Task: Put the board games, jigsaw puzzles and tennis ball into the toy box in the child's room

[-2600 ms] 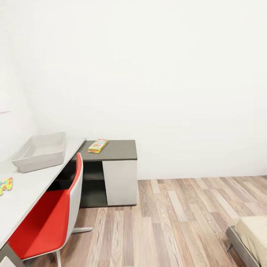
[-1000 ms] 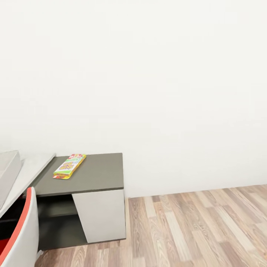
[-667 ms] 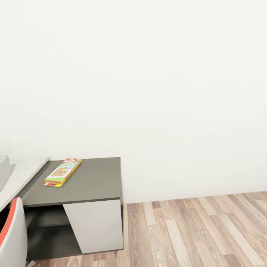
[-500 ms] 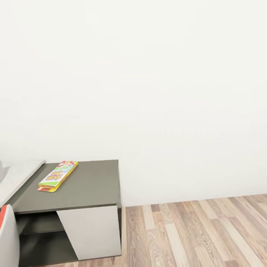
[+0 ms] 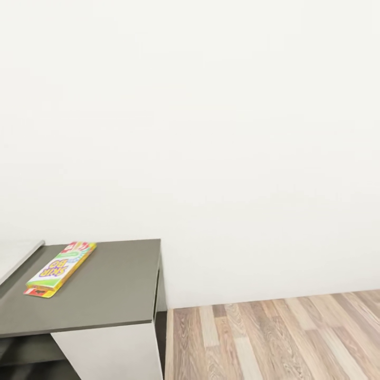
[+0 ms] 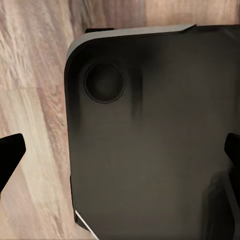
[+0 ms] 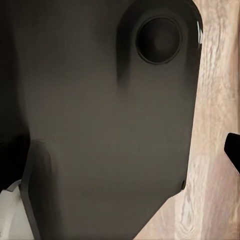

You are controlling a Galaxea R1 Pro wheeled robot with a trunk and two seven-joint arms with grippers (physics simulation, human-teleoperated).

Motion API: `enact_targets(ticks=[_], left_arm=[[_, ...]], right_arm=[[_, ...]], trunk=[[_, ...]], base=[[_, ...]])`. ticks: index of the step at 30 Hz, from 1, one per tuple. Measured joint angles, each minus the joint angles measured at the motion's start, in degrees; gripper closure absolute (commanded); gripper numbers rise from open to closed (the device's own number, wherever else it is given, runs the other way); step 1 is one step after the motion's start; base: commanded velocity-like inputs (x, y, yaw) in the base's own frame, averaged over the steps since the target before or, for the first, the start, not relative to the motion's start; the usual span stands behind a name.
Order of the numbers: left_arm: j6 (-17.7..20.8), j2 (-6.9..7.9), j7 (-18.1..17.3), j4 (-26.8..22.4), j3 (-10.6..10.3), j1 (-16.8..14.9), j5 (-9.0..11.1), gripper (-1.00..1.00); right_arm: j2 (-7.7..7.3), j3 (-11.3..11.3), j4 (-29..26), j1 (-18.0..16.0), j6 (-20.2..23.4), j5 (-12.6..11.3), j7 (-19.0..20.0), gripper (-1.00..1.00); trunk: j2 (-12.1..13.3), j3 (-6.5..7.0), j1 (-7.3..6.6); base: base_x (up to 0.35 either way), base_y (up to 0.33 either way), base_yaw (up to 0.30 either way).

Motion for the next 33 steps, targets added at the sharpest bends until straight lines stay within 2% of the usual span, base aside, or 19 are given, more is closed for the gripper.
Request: enact_targets(ticks=[15,26,33], left_arm=[[-0.01,-0.11,-0.01,0.01,0.0,0.0,-0.01,-1.0],[-0.03,-0.02,-0.07,0.02,0.13,0.0,0.1,-1.0],[0.03,0.04,-0.09,0.05,0.19,0.0,0.06,-1.0]], right_arm=[[-0.04,0.07,-0.01,0.0,0.08,-0.03,0.0,-1.0],[-0.41,0.12,0.0,0.0,-0.04,0.01,0.0,-1.0],[-0.6,0.25,0.0,0.0,-0.12,0.05,0.0,-1.0]], trunk=[[0.0,0.0,0.01],[0.0,0.0,0.03],[2.8,1.25,-1.5]], base=[[0.263,-0.003,0.24],[0.051,0.0,0.067],[0.003,0.0,0.004]])
